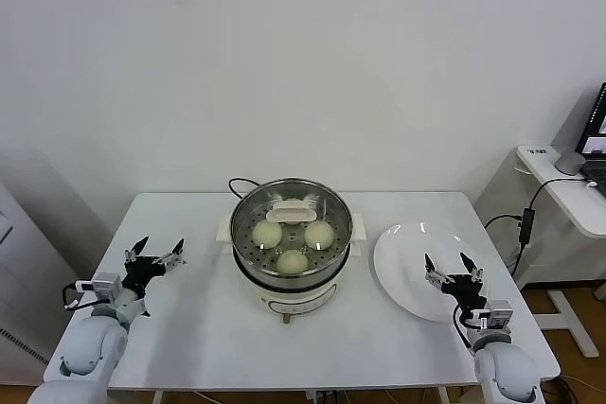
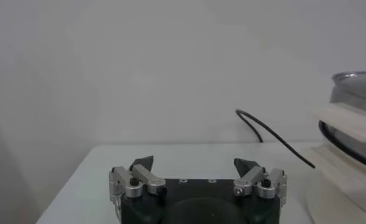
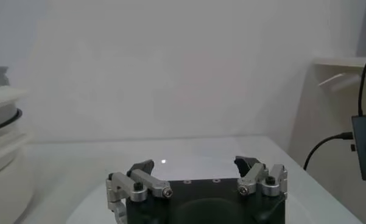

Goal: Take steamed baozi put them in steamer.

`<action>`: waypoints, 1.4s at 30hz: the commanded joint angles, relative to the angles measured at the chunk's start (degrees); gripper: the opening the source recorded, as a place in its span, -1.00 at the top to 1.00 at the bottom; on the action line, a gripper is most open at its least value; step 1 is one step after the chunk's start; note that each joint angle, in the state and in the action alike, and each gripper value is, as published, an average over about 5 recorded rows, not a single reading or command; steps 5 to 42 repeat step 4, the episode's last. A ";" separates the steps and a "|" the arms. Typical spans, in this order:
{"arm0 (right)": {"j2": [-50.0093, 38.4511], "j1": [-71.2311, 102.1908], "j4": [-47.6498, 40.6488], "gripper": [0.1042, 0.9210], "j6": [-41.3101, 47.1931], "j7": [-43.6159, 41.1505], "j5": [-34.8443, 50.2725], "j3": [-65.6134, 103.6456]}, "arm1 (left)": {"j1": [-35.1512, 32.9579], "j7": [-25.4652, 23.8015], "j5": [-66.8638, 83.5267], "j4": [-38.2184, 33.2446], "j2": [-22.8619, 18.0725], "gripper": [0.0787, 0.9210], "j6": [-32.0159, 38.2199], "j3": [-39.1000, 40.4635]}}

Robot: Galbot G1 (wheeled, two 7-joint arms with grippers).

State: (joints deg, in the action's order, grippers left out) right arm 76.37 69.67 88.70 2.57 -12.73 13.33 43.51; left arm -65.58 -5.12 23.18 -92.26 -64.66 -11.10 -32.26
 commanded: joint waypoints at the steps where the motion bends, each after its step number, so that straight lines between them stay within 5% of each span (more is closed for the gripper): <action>1: 0.07 0.07 -0.12 -0.76 -0.05 -0.48 -0.46 0.05 | -0.18 -0.05 0.02 -0.27 -0.08 -0.77 -0.13 -0.02; 42: 0.08 0.05 -0.17 -0.76 -0.05 -0.46 -0.50 0.05 | -0.24 -0.05 0.04 -0.45 -0.14 -0.77 -0.24 0.02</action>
